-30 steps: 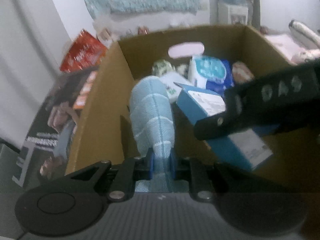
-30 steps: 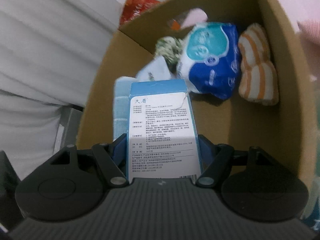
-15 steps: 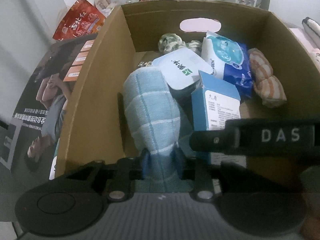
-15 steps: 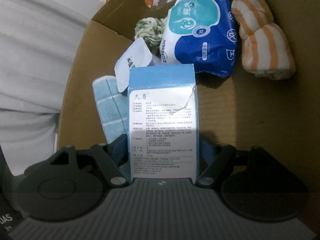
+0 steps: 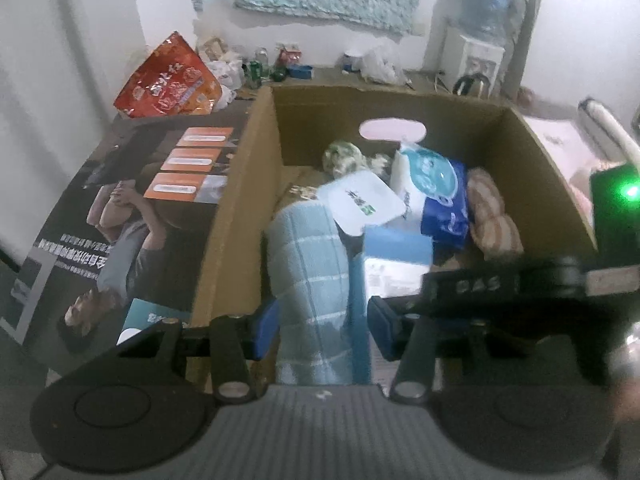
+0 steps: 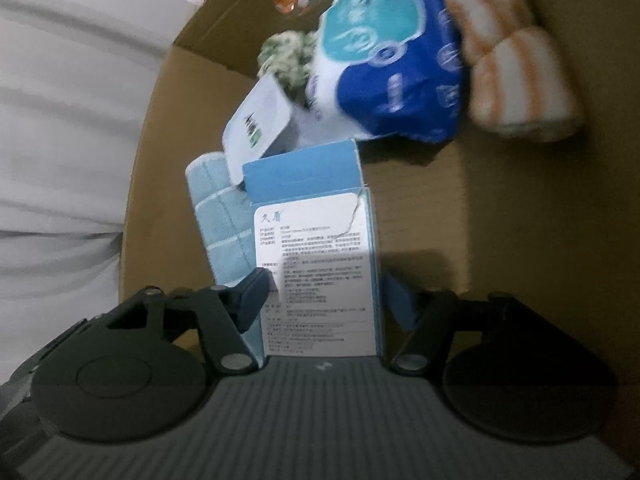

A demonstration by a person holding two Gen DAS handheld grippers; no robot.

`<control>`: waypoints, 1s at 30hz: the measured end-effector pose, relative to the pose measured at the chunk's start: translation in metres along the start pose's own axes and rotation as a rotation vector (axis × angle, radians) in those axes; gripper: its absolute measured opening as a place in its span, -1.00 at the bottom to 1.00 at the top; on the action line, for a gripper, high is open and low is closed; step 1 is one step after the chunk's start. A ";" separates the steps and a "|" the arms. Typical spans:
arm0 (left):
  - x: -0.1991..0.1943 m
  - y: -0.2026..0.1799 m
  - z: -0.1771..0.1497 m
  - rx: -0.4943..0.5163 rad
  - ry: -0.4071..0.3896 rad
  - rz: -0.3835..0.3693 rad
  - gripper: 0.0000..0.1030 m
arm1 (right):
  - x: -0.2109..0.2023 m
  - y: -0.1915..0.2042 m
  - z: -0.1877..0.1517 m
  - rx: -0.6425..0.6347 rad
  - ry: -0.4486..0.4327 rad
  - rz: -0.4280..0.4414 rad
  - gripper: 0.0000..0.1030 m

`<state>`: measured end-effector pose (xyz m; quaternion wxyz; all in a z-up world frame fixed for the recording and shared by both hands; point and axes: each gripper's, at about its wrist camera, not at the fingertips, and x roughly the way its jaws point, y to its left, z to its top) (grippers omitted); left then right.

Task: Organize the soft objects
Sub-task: 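Lower the cloth and medicine box into the cardboard box and open both grippers, then move both tools back over the bed toward the cotton swab bag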

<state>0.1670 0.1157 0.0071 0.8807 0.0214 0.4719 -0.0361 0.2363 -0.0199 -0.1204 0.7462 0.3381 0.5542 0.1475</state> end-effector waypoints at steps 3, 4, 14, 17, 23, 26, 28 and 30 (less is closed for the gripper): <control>-0.004 0.006 -0.002 -0.016 -0.004 0.005 -0.02 | 0.008 0.011 -0.001 -0.023 0.005 0.002 0.22; -0.004 0.007 -0.003 -0.020 -0.003 0.009 -0.01 | 0.012 0.014 -0.001 -0.023 0.010 0.005 0.22; -0.003 0.009 -0.013 -0.032 -0.006 0.009 0.22 | 0.021 0.015 0.000 0.007 0.013 0.076 0.55; -0.008 0.008 -0.017 -0.039 -0.026 0.002 0.37 | 0.009 0.012 0.001 0.027 -0.012 0.109 0.64; -0.021 0.002 -0.023 -0.061 -0.045 -0.016 0.47 | -0.024 0.017 0.002 -0.008 -0.076 0.175 0.65; -0.030 -0.004 -0.026 -0.057 -0.056 -0.027 0.53 | -0.048 0.014 0.001 -0.033 -0.122 0.201 0.65; -0.033 -0.009 -0.028 -0.045 -0.066 -0.025 0.55 | -0.063 0.009 0.001 -0.043 -0.155 0.208 0.66; -0.035 -0.014 -0.029 -0.038 -0.064 -0.015 0.55 | -0.074 0.005 0.001 -0.038 -0.168 0.216 0.66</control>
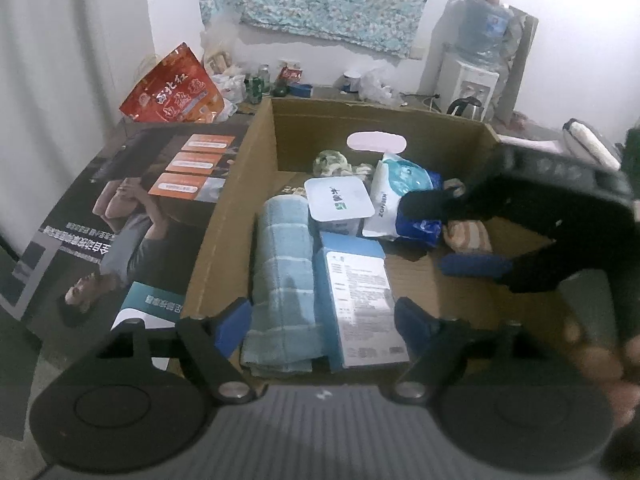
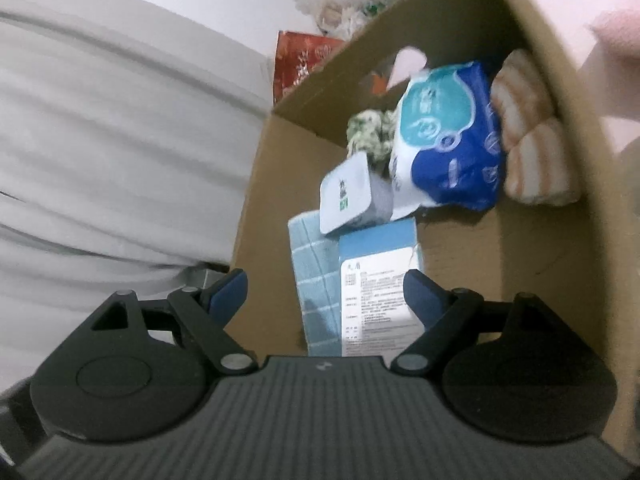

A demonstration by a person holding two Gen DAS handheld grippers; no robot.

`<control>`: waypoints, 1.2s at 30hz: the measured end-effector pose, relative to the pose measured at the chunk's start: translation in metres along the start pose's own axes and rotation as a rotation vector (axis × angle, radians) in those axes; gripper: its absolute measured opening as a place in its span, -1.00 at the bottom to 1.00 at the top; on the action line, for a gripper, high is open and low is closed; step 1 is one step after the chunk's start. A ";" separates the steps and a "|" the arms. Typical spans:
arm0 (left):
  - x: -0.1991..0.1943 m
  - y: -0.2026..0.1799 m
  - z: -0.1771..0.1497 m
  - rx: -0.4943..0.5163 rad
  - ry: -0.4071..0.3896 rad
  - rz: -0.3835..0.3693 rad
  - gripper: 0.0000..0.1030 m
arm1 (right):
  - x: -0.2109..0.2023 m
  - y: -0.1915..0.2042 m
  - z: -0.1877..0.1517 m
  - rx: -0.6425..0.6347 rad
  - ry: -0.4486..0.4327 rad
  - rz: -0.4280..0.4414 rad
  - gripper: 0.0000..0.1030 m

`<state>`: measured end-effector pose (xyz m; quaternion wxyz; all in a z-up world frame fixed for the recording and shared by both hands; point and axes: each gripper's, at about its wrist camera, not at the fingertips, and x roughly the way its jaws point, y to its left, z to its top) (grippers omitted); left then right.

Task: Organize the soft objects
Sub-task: 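Move both tools back over the bed toward the cotton swab bag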

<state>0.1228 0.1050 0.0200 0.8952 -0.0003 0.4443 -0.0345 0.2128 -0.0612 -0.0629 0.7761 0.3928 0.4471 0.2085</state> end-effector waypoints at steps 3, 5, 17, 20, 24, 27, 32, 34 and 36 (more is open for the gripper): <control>-0.002 -0.005 -0.001 -0.007 0.005 -0.003 0.55 | -0.021 -0.002 0.001 0.006 -0.017 0.034 0.66; -0.006 -0.011 -0.001 -0.003 0.006 -0.011 0.55 | -0.034 -0.003 0.001 0.004 -0.024 0.078 0.65; -0.042 -0.085 0.007 0.108 -0.050 -0.160 0.60 | -0.142 -0.006 -0.011 -0.087 -0.142 0.211 0.74; -0.047 -0.115 0.010 0.148 -0.064 -0.216 0.66 | -0.177 -0.024 -0.014 -0.093 -0.199 0.193 0.75; -0.046 -0.156 0.012 0.217 -0.073 -0.272 0.67 | -0.228 -0.061 -0.017 -0.075 -0.288 0.131 0.76; -0.041 -0.192 0.015 0.289 -0.087 -0.298 0.68 | -0.266 -0.097 -0.018 -0.016 -0.363 0.103 0.77; -0.023 -0.249 0.020 0.428 -0.085 -0.332 0.75 | -0.314 -0.162 -0.015 0.114 -0.466 0.086 0.78; -0.014 -0.274 0.025 0.494 -0.097 -0.338 0.88 | -0.319 -0.183 -0.013 0.146 -0.483 0.083 0.78; -0.003 -0.297 0.031 0.546 -0.105 -0.343 0.93 | -0.317 -0.201 -0.008 0.185 -0.483 0.089 0.78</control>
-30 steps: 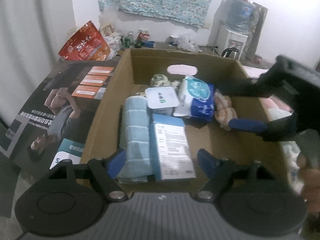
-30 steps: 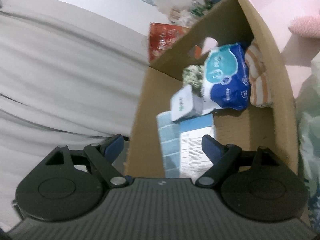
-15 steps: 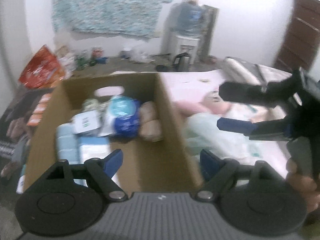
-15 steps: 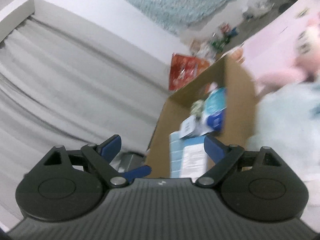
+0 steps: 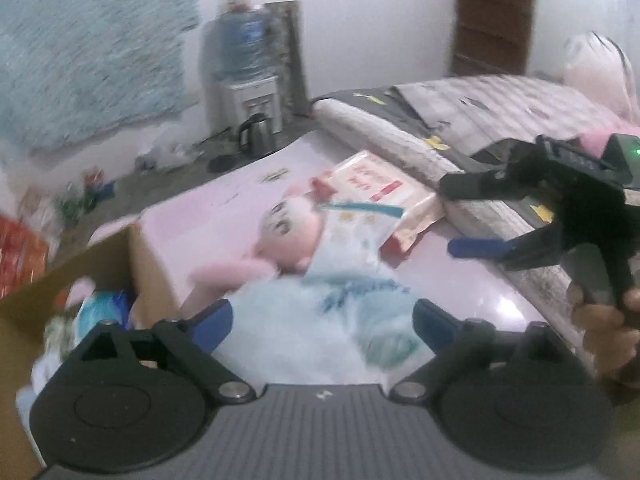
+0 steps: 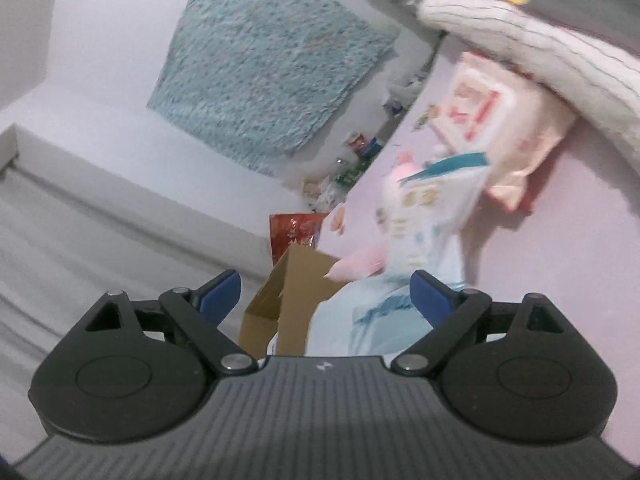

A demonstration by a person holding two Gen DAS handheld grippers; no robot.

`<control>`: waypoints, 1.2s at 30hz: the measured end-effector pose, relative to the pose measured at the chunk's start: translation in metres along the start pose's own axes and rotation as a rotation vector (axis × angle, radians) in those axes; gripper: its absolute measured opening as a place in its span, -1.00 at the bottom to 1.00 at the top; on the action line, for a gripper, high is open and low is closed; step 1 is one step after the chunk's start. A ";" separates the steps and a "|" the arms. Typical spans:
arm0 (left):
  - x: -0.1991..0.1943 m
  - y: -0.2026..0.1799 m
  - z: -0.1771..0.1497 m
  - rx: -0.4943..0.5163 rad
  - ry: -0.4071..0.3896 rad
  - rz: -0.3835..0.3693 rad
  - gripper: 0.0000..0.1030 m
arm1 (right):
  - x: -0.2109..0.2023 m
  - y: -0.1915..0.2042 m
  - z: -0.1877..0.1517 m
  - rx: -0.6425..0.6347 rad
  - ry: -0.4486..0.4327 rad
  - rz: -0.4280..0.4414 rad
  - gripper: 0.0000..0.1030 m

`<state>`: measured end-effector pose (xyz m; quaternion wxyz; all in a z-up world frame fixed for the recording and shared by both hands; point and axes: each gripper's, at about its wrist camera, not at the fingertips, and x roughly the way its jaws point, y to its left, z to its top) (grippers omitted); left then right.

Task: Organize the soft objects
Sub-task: 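Move both tools back over the bed toward the cotton swab bag, then grasp the white cotton swab bag with the left gripper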

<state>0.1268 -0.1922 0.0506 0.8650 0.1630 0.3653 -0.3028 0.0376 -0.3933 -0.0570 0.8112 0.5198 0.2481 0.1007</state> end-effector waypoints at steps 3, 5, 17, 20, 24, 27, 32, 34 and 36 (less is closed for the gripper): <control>0.032 -0.013 0.022 0.046 0.022 -0.016 0.95 | 0.013 -0.022 0.011 0.052 0.013 -0.001 0.78; 0.057 -0.018 0.036 0.067 0.052 -0.022 0.96 | 0.019 -0.033 0.015 0.076 0.018 0.004 0.78; 0.189 -0.030 0.062 0.177 0.281 -0.022 0.96 | 0.038 -0.064 0.040 0.119 0.035 0.007 0.78; 0.203 -0.027 0.062 0.158 0.314 -0.027 0.79 | 0.040 -0.071 0.043 0.127 0.036 0.000 0.78; 0.211 -0.021 0.061 0.104 0.342 -0.052 0.40 | 0.042 -0.077 0.045 0.133 0.036 -0.013 0.78; 0.210 -0.017 0.061 0.067 0.331 -0.058 0.22 | 0.045 -0.080 0.045 0.137 0.038 -0.019 0.78; 0.192 0.002 0.066 -0.060 0.278 -0.107 0.02 | 0.043 -0.077 0.045 0.135 0.038 -0.019 0.78; 0.177 0.013 0.070 -0.126 0.244 -0.136 0.00 | 0.041 -0.072 0.044 0.132 0.029 -0.008 0.78; 0.159 0.028 0.074 -0.195 0.203 -0.158 -0.02 | 0.039 -0.065 0.044 0.134 0.018 0.014 0.78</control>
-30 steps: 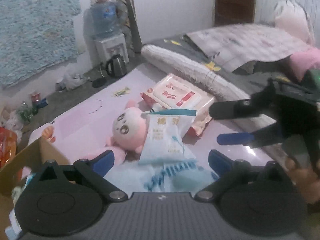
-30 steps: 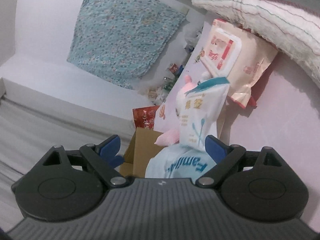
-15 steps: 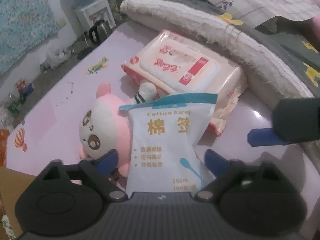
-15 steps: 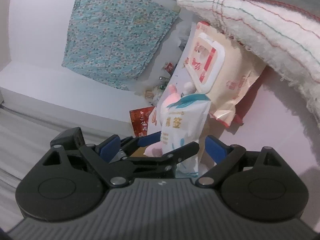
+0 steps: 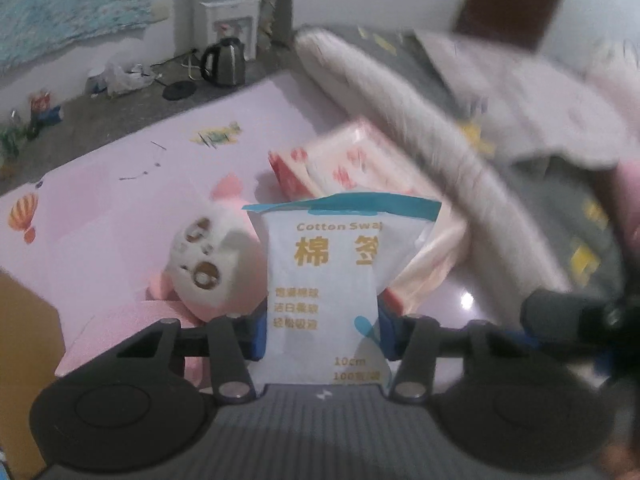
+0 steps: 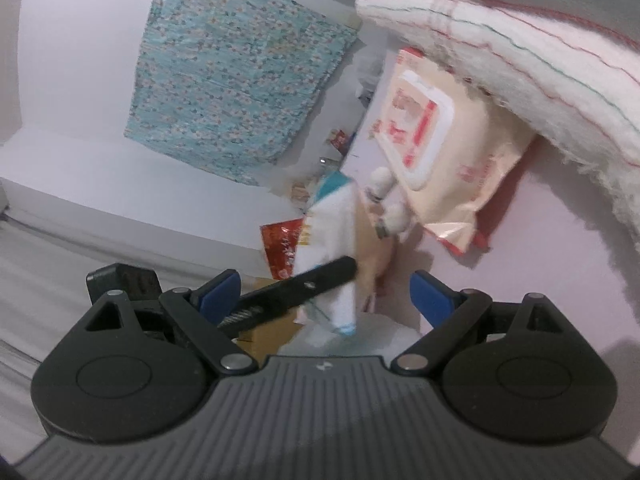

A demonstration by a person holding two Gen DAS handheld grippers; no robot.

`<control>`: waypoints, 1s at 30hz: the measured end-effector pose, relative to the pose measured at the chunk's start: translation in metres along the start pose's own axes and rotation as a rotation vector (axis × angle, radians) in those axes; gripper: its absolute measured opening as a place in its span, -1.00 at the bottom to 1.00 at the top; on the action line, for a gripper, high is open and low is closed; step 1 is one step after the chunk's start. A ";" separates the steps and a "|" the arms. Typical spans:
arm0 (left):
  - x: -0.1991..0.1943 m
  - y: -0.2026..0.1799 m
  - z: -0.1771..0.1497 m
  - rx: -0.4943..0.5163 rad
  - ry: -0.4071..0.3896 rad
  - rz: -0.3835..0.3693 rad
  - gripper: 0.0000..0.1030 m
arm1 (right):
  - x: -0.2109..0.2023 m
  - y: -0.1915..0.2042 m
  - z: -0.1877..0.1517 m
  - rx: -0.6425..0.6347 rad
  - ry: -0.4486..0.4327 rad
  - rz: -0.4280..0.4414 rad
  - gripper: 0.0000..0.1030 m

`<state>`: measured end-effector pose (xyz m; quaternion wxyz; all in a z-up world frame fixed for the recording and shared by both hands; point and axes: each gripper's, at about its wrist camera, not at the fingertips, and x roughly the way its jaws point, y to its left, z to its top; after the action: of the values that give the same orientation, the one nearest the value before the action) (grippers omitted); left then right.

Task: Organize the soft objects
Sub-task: 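Grasp the white cotton swab bag with the left gripper, then carry the swab bag toward the cardboard box with the left gripper while the right grasps the pink mesh pad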

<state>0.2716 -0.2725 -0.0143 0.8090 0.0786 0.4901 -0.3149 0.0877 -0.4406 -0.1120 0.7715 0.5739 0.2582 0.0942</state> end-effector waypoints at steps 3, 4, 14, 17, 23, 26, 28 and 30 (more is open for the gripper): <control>-0.031 0.016 0.004 -0.076 -0.074 -0.010 -0.05 | 0.005 0.012 0.000 0.009 0.011 0.047 0.79; -0.042 0.023 0.004 -0.098 -0.097 -0.007 -0.05 | 0.009 0.018 -0.001 0.006 0.025 0.057 0.79; -0.131 0.096 -0.018 -0.273 -0.247 0.080 -0.08 | 0.113 0.060 -0.004 0.033 0.273 0.014 0.79; -0.147 0.115 -0.032 -0.299 -0.258 0.092 -0.08 | 0.151 0.062 -0.006 0.007 0.348 -0.103 0.79; -0.182 0.151 -0.067 -0.361 -0.289 0.122 -0.09 | 0.209 0.055 -0.011 -0.020 0.412 -0.305 0.79; -0.195 0.169 -0.088 -0.395 -0.296 0.149 -0.09 | 0.225 0.049 -0.014 -0.004 0.435 -0.333 0.79; -0.201 0.181 -0.102 -0.422 -0.293 0.166 -0.09 | 0.231 0.044 -0.019 0.020 0.445 -0.329 0.78; -0.203 0.193 -0.118 -0.449 -0.276 0.181 -0.09 | 0.235 0.037 -0.021 0.055 0.446 -0.314 0.75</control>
<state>0.2320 0.0192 0.0617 0.8901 -0.1028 0.4237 -0.1324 0.2818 -0.3070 -0.1495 0.6848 0.5126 0.5100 0.0906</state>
